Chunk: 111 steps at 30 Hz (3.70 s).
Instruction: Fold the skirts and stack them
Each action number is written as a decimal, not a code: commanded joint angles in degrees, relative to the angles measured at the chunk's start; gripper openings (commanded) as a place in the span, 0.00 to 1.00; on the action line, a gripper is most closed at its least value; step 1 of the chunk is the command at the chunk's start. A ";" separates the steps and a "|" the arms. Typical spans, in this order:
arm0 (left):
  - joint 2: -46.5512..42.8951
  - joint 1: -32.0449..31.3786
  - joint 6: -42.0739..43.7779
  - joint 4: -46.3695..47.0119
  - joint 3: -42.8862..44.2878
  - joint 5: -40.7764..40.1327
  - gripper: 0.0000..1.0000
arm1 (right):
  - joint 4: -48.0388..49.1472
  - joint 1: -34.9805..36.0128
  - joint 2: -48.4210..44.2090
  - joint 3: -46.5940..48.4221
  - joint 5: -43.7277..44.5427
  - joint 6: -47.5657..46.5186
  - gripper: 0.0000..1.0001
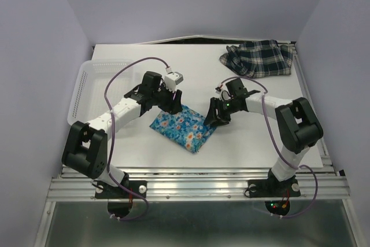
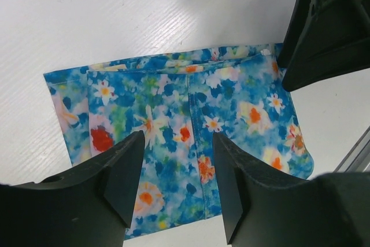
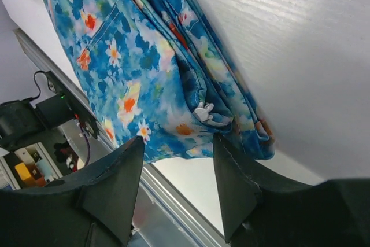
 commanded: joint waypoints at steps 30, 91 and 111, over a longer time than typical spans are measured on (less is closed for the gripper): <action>0.51 -4.89 1.15 1.86 -0.24 -2.85 0.52 | 3.11 -0.17 -6.03 0.78 14.41 -7.44 0.24; -6.35 -2.63 -9.91 3.09 1.17 3.03 0.52 | 14.80 12.11 -10.19 -2.30 -10.17 -0.51 0.47; -4.94 2.03 -10.28 11.54 -2.97 3.22 0.53 | -20.08 0.97 17.44 25.72 9.16 -47.34 0.42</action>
